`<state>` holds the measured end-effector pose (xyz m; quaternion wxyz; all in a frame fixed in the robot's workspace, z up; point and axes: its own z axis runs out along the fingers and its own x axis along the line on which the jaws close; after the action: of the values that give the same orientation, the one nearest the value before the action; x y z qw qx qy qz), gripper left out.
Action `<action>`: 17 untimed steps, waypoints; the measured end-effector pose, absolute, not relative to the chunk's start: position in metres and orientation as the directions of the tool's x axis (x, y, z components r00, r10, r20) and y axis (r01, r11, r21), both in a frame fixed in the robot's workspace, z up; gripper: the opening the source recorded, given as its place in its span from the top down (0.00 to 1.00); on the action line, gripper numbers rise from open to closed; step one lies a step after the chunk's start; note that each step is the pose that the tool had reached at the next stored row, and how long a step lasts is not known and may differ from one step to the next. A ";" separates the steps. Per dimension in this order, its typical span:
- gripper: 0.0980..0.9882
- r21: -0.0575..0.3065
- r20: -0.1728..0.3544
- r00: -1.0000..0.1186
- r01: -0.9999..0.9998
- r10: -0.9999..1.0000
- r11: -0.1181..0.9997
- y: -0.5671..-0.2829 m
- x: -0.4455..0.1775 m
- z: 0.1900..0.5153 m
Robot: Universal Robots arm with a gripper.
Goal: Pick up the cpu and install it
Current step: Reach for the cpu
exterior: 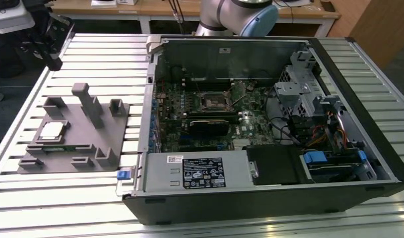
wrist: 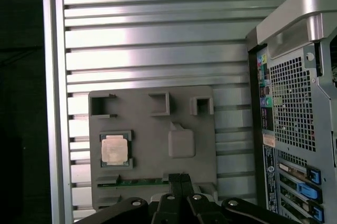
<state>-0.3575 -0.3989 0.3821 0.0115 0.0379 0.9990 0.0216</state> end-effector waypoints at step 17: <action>0.99 0.044 -0.021 -0.997 0.075 0.076 0.996 -0.401 -0.374 0.381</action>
<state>-0.3741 -0.4013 0.3807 0.0113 0.0379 0.9990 0.0216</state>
